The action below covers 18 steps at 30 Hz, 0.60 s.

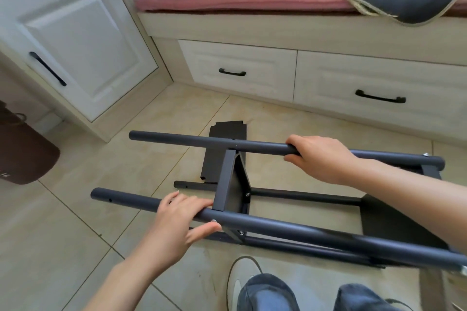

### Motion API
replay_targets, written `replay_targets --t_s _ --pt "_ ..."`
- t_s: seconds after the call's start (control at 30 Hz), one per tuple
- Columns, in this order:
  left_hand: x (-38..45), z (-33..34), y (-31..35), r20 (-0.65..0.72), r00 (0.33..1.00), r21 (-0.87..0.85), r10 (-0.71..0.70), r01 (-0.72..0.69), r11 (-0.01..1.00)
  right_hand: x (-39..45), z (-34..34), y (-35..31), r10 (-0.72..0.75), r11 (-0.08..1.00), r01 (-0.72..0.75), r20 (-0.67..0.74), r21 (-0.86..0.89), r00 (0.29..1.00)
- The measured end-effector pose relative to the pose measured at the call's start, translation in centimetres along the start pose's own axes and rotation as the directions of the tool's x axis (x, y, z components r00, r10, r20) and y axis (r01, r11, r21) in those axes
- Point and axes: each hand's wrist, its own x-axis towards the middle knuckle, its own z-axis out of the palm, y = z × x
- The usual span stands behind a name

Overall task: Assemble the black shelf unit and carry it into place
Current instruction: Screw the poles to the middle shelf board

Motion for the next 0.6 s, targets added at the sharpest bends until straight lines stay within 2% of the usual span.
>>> replay_targets --t_s 0.17,0.33,0.47,0.6 --pt "0.6 -0.6 -0.6 0.075 0.997 -0.027 0.026 -0.024 0.999 0.2 -0.1 0.2 -0.008 1.000 0.007 0.019 0.023 1.000" --pt "0.7 -1.8 -0.1 0.067 0.994 0.069 0.088 -0.092 0.993 -0.3 -0.5 0.6 0.017 0.997 -0.017 -0.006 0.082 1.000" --pt "0.9 -4.4 0.8 -0.069 0.986 0.165 0.152 -0.139 0.976 -1.1 -2.3 1.0 0.063 0.982 -0.052 -0.055 0.184 0.997" --pt "1.7 -9.1 3.4 -0.253 0.919 0.356 0.303 -0.203 0.912 -2.4 -5.3 1.4 0.126 0.944 -0.084 -0.113 0.319 0.985"
